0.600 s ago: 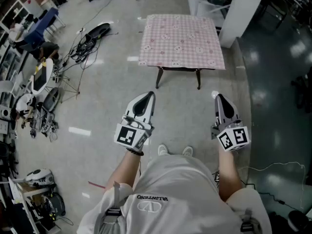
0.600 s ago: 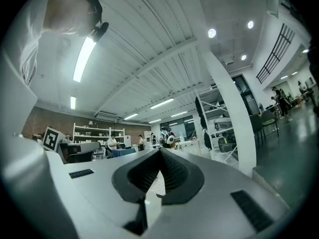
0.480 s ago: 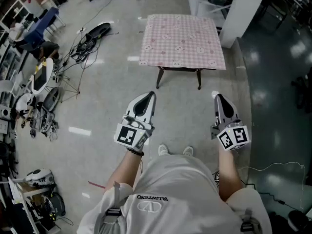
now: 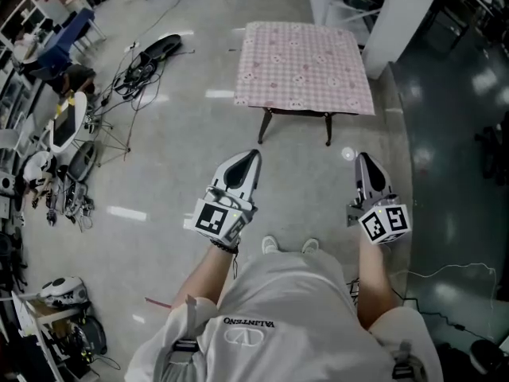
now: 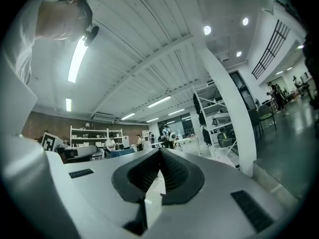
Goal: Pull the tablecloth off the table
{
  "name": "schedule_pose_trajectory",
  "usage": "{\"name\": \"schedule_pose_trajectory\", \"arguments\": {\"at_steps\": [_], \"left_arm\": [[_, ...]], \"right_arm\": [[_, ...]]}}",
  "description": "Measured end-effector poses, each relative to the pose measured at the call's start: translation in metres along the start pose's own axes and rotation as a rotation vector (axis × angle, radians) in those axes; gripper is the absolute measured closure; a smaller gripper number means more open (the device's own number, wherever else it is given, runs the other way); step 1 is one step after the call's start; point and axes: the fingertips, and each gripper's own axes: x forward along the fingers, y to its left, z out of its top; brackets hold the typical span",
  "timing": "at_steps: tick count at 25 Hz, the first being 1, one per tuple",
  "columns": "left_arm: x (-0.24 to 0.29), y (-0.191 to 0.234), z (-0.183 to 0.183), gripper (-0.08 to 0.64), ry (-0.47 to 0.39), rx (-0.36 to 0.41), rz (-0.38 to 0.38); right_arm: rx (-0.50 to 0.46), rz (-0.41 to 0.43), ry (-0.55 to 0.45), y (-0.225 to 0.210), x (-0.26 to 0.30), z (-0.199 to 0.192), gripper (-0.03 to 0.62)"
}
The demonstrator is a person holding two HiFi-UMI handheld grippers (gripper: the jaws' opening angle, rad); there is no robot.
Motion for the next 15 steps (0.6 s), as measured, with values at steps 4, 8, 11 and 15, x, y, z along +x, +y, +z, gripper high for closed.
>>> {"name": "schedule_pose_trajectory", "arguments": {"at_steps": [4,8,11,15], "left_arm": [[-0.007,0.013,-0.004,0.56,0.026,-0.01,0.003],[-0.008,0.02,-0.005,0.56,0.027,-0.023,-0.003],[-0.001,0.021,-0.011,0.56,0.041,-0.07,-0.026],[0.009,0.024,-0.023,0.526,0.05,-0.125,-0.032]], "right_arm": [[-0.004,-0.008,0.009,0.012,0.008,-0.003,0.583],[0.0,0.002,0.019,0.019,0.019,-0.007,0.582],[0.076,0.012,0.035,0.017,0.027,-0.012,0.581],[0.144,0.021,0.058,0.01,0.036,-0.021,0.544]]}}
